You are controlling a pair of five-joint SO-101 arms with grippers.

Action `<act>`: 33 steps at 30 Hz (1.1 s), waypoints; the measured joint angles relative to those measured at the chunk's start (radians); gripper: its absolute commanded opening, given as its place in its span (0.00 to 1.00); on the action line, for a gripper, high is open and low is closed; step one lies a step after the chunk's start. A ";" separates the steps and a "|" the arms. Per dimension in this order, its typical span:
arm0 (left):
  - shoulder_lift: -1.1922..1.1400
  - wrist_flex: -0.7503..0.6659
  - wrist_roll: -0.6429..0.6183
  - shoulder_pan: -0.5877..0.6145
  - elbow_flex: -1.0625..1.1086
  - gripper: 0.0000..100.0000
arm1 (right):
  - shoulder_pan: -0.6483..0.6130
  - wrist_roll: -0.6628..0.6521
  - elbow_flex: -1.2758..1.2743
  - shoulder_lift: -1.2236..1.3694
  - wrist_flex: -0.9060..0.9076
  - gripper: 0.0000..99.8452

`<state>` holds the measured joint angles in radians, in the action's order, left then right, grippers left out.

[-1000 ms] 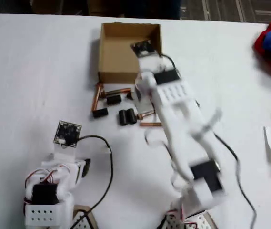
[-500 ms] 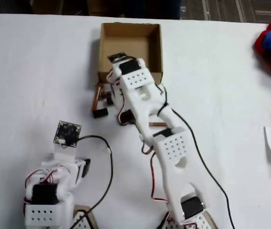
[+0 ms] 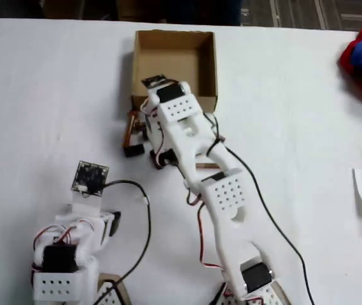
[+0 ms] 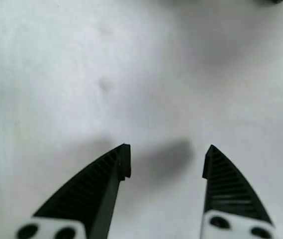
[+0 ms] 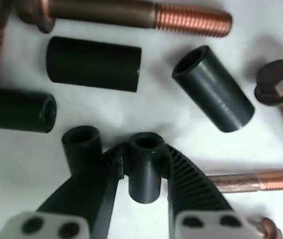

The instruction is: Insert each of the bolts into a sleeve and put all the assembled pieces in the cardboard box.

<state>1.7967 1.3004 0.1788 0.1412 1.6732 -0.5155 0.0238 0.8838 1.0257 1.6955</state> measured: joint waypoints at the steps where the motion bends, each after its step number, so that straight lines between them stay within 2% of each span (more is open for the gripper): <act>1: 0.000 0.000 0.000 0.000 0.000 0.25 | 0.000 0.000 0.000 0.005 0.000 0.08; 5: 0.000 0.000 0.000 0.000 0.000 0.25 | 0.000 0.000 0.002 0.009 0.000 0.08; 8: 0.000 0.000 0.000 0.000 0.000 0.25 | 0.000 0.000 0.002 0.009 0.002 0.01; 14: 0.000 0.000 0.000 0.000 0.000 0.25 | 0.009 0.000 -0.002 0.014 0.034 0.02; 20: 0.000 0.000 0.000 0.000 0.000 0.25 | 0.025 -0.097 -0.032 -0.063 0.043 0.02; 26: 0.000 0.000 0.000 0.000 0.000 0.25 | 0.048 -0.140 -0.172 -0.428 0.049 0.02; 33: 0.000 0.000 0.000 0.000 0.000 0.25 | 0.081 -0.212 -0.559 -1.002 0.049 0.02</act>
<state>1.7967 1.3004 0.1788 0.1412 1.6732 -0.4342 -0.1880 0.3253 0.0238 1.7446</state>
